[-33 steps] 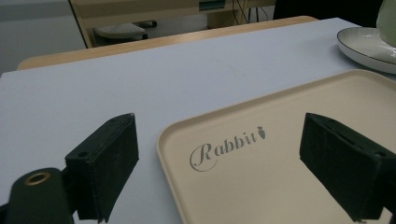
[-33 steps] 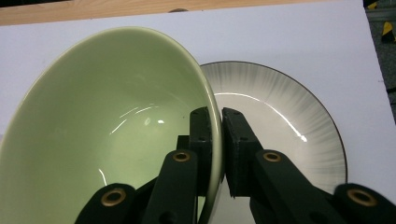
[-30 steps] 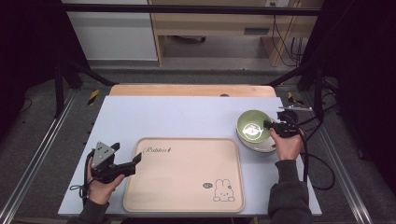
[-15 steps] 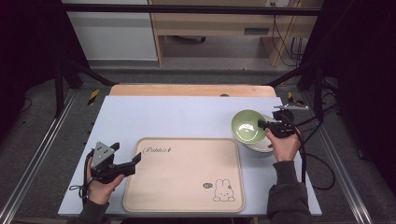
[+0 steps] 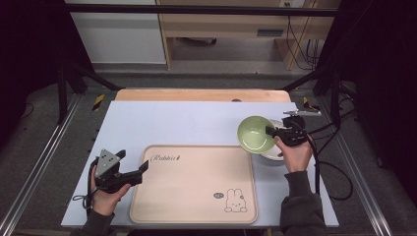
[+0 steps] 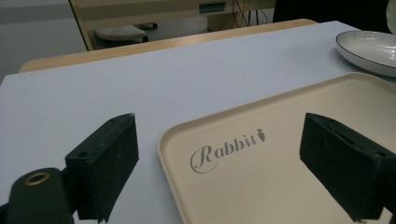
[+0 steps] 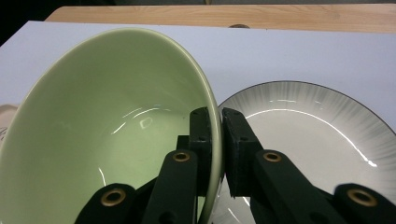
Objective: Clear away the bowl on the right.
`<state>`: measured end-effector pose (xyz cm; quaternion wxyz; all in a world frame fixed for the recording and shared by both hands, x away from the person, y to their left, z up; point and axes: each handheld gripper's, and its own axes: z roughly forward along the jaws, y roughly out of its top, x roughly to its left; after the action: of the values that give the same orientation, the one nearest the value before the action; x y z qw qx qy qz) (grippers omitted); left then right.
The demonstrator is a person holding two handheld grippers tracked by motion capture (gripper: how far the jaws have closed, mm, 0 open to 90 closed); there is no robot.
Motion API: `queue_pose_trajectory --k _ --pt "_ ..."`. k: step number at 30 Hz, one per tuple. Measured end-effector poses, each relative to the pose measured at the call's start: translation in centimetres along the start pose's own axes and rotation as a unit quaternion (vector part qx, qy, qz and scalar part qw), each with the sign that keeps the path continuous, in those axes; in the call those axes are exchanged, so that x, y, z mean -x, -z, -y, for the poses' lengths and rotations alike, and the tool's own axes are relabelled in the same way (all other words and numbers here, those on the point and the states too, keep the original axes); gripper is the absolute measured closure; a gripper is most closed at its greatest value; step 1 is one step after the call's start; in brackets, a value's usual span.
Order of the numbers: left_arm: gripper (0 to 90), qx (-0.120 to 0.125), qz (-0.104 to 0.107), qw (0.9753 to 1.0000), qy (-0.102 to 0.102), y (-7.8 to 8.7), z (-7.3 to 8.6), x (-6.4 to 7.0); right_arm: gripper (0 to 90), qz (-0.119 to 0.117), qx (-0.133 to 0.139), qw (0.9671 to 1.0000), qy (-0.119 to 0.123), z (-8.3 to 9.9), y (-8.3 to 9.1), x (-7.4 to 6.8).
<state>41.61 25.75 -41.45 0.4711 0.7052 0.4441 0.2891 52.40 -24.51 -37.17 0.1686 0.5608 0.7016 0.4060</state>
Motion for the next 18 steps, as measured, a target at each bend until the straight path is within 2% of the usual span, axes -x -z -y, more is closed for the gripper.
queue_pose_trajectory --k 18 --pt "11.4 0.004 0.0 1.0 0.001 0.2 -0.1 -0.1 83.1 -0.038 -0.007 0.9983 0.044 -0.1 0.3 -3.5"
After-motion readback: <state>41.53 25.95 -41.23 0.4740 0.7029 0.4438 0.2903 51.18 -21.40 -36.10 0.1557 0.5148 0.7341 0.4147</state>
